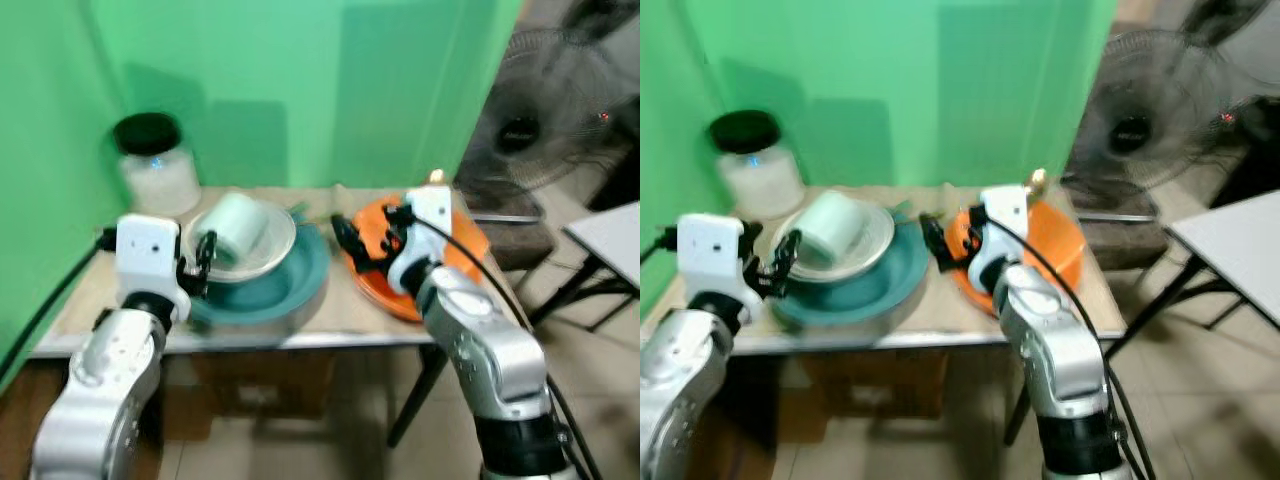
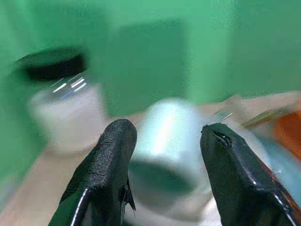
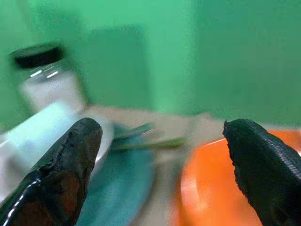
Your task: Setting the table
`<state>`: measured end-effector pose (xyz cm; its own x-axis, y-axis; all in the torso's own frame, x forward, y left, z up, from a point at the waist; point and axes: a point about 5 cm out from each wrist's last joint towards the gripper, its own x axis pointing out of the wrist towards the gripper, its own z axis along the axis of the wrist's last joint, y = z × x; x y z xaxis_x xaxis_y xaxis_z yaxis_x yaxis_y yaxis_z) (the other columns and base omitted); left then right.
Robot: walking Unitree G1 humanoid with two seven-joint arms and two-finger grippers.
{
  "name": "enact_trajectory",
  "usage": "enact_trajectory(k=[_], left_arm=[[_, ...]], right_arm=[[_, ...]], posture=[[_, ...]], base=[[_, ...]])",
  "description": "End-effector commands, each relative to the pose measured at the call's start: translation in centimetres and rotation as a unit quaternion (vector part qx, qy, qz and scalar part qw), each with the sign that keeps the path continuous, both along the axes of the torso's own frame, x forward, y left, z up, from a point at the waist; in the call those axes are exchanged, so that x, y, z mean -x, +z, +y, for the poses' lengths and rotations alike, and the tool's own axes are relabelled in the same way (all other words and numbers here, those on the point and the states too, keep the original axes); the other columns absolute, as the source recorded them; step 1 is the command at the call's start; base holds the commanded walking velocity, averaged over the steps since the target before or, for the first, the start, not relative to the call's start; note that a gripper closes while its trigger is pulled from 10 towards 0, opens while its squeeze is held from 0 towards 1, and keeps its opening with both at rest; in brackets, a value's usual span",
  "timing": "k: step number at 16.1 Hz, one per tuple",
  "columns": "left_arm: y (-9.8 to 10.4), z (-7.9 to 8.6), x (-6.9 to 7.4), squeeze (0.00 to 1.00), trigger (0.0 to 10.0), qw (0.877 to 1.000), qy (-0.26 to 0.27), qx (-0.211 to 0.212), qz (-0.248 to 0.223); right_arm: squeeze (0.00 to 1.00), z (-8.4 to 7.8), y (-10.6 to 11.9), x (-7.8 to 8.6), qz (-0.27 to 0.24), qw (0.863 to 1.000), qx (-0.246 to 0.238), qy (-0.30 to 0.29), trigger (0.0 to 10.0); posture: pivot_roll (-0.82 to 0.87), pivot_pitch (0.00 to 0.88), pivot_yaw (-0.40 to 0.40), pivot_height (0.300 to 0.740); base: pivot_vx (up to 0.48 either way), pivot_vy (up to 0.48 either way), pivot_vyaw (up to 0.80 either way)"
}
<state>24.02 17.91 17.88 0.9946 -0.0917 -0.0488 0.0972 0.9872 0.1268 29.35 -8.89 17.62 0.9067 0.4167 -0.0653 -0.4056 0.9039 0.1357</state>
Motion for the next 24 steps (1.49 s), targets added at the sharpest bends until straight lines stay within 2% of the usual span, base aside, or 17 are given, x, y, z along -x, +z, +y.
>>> enact_trajectory(k=[1, 3, 5, 6, 7, 8, 11, 15, 16, 17, 18, 20, 24], left_arm=[[0.8, -1.2, 0.1, 0.00, 10.0, 0.999, -0.044, 0.015, -0.018], [1.2, -1.5, 0.4, 0.00, 10.0, 0.998, -0.066, 0.008, -0.022], [1.5, -1.9, 0.7, 0.00, 10.0, 0.994, -0.110, 0.019, -0.014], [1.4, -2.1, 0.8, 0.07, 10.0, 0.991, -0.131, 0.023, -0.005], [1.4, -2.2, 0.9, 0.61, 10.0, 0.988, -0.152, 0.018, -0.004], [1.1, -2.3, 0.6, 1.00, 10.0, 0.985, -0.172, 0.018, 0.001], [0.9, -3.1, 0.2, 1.00, 10.0, 0.976, -0.214, 0.019, 0.014], [0.3, -2.9, 0.4, 1.00, 10.0, 0.975, -0.222, 0.000, 0.025], [0.2, -2.7, 0.7, 1.00, 10.0, 0.975, -0.219, -0.002, 0.031], [0.2, -2.6, 0.8, 1.00, 10.0, 0.975, -0.219, -0.003, 0.033], [0.2, -2.5, 1.3, 0.20, 10.0, 0.973, -0.228, -0.001, 0.041], [-0.1, -2.5, 1.7, 0.00, 10.0, 0.971, -0.235, 0.001, 0.049], [0.0, -2.7, 2.1, 0.00, 10.0, 0.967, -0.246, -0.011, 0.058]], right_arm=[[0.00, -1.4, 0.6, -0.3, -0.006, 0.999, 0.005, -0.036, 10.0], [0.00, -1.6, 0.9, -0.1, -0.001, 0.999, 0.018, -0.049, 10.0], [0.00, -2.3, 0.5, 0.1, 0.040, 0.993, 0.065, -0.087, 10.0], [0.09, -2.9, -0.1, 0.2, 0.066, 0.988, 0.084, -0.110, 10.0], [0.76, -3.2, -0.3, 0.4, 0.075, 0.987, 0.079, -0.120, 10.0], [1.00, -3.9, -0.9, 0.1, 0.093, 0.981, 0.080, -0.147, 10.0], [1.00, -4.6, -0.6, -2.0, 0.109, 0.974, 0.080, -0.182, 10.0], [1.00, -3.7, -0.9, -5.1, 0.132, 0.977, 0.081, -0.144, 10.0], [0.60, -3.5, -0.7, -5.9, 0.135, 0.978, 0.078, -0.138, 10.0], [0.60, -3.4, -0.7, -6.2, 0.137, 0.978, 0.077, -0.134, 10.0], [0.00, -2.7, -0.3, -7.2, 0.134, 0.980, 0.078, -0.124, 10.0], [0.00, -1.7, -0.2, -8.5, 0.139, 0.979, 0.085, -0.123, 10.0], [0.00, 0.0, -0.9, -10.0, 0.170, 0.970, 0.098, -0.145, 10.0]], posture=[[0.01, 0.000, -0.018, 0.740], [0.01, 0.000, -0.024, 0.740], [0.00, 0.000, -0.014, 0.740], [0.00, 0.000, -0.007, 0.740], [-0.02, 0.000, 0.003, 0.740], [-0.03, 0.000, 0.004, 0.740], [-0.04, 0.000, -0.004, 0.740], [-0.02, 0.000, -0.019, 0.740], [-0.01, 0.000, -0.025, 0.740], [-0.01, 0.000, -0.026, 0.740], [0.00, 0.000, -0.032, 0.740], [0.00, 0.000, -0.033, 0.740], [0.02, 0.000, -0.039, 0.740]], base=[[0.000, 0.000, 0.00], [0.000, 0.000, 0.00], [0.000, 0.000, 0.00], [0.000, 0.000, 0.00], [0.000, 0.000, 0.00], [0.000, 0.000, 0.00], [0.000, 0.000, 0.00], [0.000, 0.000, 0.00], [0.000, 0.000, 0.00], [0.000, 0.000, 0.00], [0.000, 0.000, 0.00], [0.000, 0.000, 0.00], [0.000, 0.000, 0.00]])
